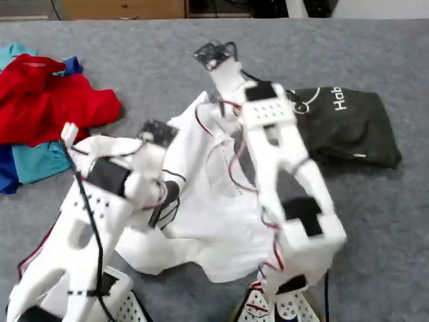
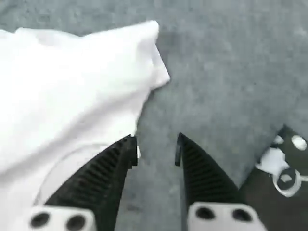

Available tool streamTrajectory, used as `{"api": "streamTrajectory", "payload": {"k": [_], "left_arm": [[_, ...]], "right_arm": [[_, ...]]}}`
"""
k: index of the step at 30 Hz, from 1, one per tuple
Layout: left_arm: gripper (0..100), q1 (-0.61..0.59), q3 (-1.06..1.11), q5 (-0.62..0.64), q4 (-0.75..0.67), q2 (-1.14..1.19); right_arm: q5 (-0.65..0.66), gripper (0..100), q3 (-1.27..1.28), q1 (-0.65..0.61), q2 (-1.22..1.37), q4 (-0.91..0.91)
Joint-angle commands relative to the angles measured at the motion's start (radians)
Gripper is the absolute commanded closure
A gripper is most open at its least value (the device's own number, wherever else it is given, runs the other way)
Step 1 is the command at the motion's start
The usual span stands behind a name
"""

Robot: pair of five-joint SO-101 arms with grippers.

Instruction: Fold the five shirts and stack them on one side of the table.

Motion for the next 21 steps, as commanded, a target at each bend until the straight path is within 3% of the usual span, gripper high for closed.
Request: {"api": "streamTrajectory", "payload": {"k": [1, 8, 14, 17, 21], "left_arm": [[93, -0.081, 0.048, -0.064, 0.005, -0.099], [93, -0.324, 0.032, -0.193, 0.008, -0.237], [93, -0.473, -0.081, -0.196, -0.008, -0.294], [93, -0.542, -0.086, -0.196, -0.087, -0.294], [93, -0.646, -0.043, -0.195, -0.255, -0.294]], "right_arm": [[-0.008, 84.6, -0.315, -0.047, 0.203, 0.126], [-0.003, 84.6, -0.782, -0.056, 0.561, 0.348], [-0.002, 88.6, -1.099, -0.054, 0.825, 0.543], [-0.002, 99.8, -1.273, -0.051, 0.903, 0.649], [-0.005, 99.7, -1.372, -0.022, 0.944, 0.703]]}}
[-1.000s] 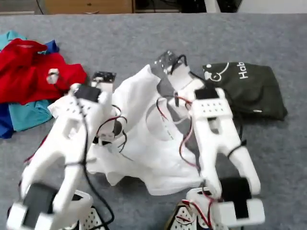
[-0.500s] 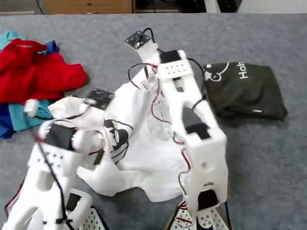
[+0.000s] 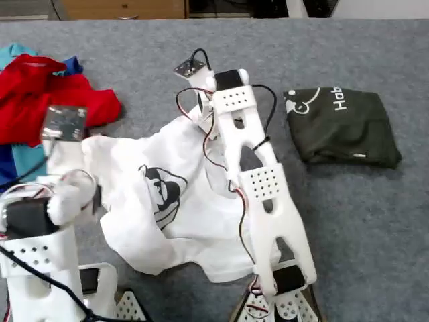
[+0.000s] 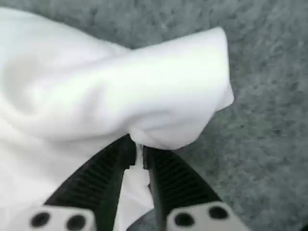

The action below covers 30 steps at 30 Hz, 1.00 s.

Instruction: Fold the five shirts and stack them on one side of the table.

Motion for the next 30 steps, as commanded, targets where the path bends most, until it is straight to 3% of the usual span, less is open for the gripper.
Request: {"api": "streamTrajectory", "payload": {"k": [1, 8, 20, 30], "left_arm": [[93, -0.094, 0.011, -0.002, -0.138, -0.007], [93, -0.181, 0.089, 0.068, -0.247, -0.005], [93, -0.173, 0.172, 0.126, -0.374, 0.015], [93, -0.173, -0.023, 0.293, -0.382, 0.394]], "right_arm": [[-0.003, 99.7, -0.079, 0.031, -0.012, 0.038], [0.031, 99.8, 0.203, 0.068, -0.203, 0.038], [0.199, 99.8, 0.811, 0.131, -0.688, 0.006], [0.287, 99.8, 1.48, 0.202, -0.977, -0.362]]}}
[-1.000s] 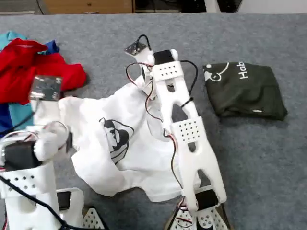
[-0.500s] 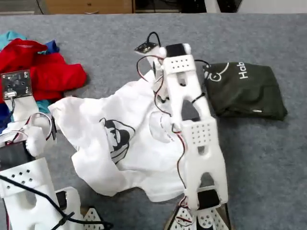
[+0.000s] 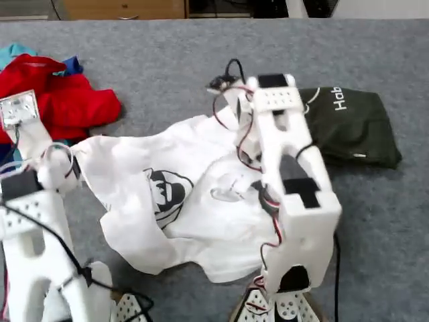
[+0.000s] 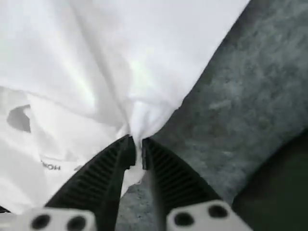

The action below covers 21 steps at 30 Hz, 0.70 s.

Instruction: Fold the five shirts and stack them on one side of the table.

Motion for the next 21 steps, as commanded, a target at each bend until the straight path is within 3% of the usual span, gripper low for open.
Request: {"api": "streamTrajectory", "payload": {"k": [1, 9, 15, 21], "left_arm": [[93, -0.006, -0.149, 0.071, -0.015, 0.139], [93, 0.015, -0.408, 0.121, -0.012, 0.463], [93, 0.101, -0.542, 0.126, -0.012, 0.636], [93, 0.173, -0.687, 0.212, -0.015, 0.826]], "right_arm": [[0.043, 99.8, 0.246, 0.031, -0.163, -0.138], [0.152, 99.8, 0.568, 0.151, -0.392, -0.315], [0.247, 99.8, 0.616, 0.246, -0.418, -0.351], [0.353, 99.8, 0.648, 0.283, -0.394, -0.353]]}}
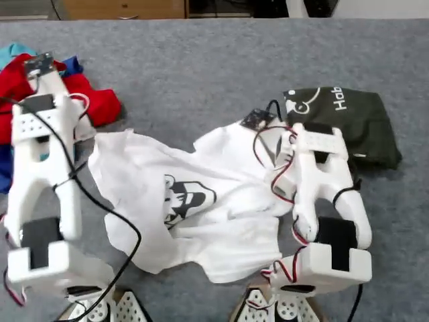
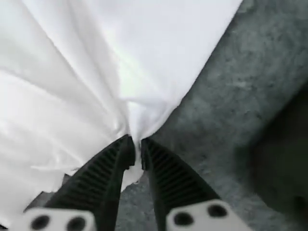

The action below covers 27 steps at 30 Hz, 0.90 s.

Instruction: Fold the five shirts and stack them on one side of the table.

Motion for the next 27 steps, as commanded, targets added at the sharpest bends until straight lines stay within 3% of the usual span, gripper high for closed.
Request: {"api": "streamTrajectory", "payload": {"k": [1, 7, 13, 19, 27], "left_arm": [[93, 0.049, -0.135, 0.034, -0.014, 0.101], [93, 0.077, -0.325, 0.035, -0.012, 0.314], [93, 0.06, -0.511, 0.123, -0.012, 0.464], [93, 0.08, -0.631, 0.143, -0.009, 0.591], [93, 0.083, -0.87, 0.29, 0.152, 0.733]], "right_arm": [[0.063, 99.8, 0.019, 0.038, -0.016, -0.011], [0.071, 99.7, 0.042, 0.028, -0.021, -0.021], [0.068, 99.7, 0.045, 0.027, -0.013, -0.078], [-0.038, 99.7, 0.082, 0.03, -0.012, -0.207], [-0.046, 99.7, 0.084, 0.03, -0.008, -0.207]]}}
